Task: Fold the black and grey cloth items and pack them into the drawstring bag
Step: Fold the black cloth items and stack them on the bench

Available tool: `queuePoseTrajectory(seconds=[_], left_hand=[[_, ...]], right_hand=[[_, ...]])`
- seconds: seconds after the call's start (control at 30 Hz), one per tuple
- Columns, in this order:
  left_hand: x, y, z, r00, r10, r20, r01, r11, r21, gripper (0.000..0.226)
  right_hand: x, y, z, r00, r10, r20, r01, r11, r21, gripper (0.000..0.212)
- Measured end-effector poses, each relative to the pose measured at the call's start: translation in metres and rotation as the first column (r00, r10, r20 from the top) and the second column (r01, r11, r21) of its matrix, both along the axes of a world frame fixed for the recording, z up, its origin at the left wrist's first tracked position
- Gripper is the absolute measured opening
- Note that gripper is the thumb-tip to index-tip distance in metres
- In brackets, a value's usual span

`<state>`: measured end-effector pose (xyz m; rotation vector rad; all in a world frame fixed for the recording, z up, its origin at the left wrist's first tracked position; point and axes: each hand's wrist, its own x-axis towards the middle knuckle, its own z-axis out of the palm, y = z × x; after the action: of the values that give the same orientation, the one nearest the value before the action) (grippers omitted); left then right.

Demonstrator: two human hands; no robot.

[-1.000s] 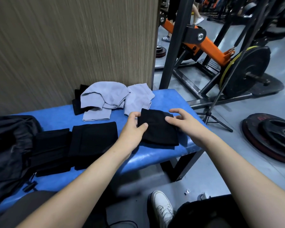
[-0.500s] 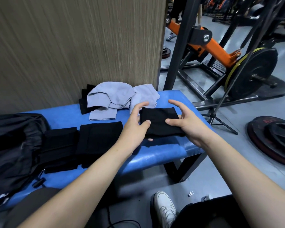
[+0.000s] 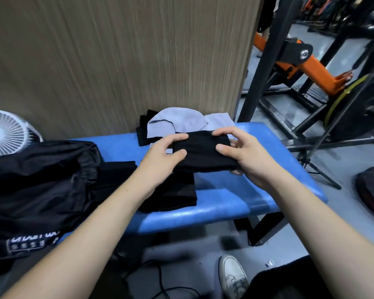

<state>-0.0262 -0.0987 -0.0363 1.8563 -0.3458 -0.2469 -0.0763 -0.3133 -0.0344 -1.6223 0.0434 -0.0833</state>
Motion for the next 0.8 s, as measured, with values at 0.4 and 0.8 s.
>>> queuePoseTrajectory(seconds=[0.4, 0.8], left_hand=[[0.017, 0.071, -0.003, 0.996, -0.047, 0.077, 0.02, 0.948, 0.316, 0.031], [0.011, 0.087, 0.005, 0.98, -0.111, 0.166, 0.009, 0.855, 0.518, 0.028]], right_hand=[[0.018, 0.047, -0.012, 0.973, 0.186, -0.14, -0.21, 0.959, -0.189, 0.02], [0.025, 0.053, -0.017, 0.96, 0.22, -0.175, -0.271, 0.889, -0.369, 0.03]])
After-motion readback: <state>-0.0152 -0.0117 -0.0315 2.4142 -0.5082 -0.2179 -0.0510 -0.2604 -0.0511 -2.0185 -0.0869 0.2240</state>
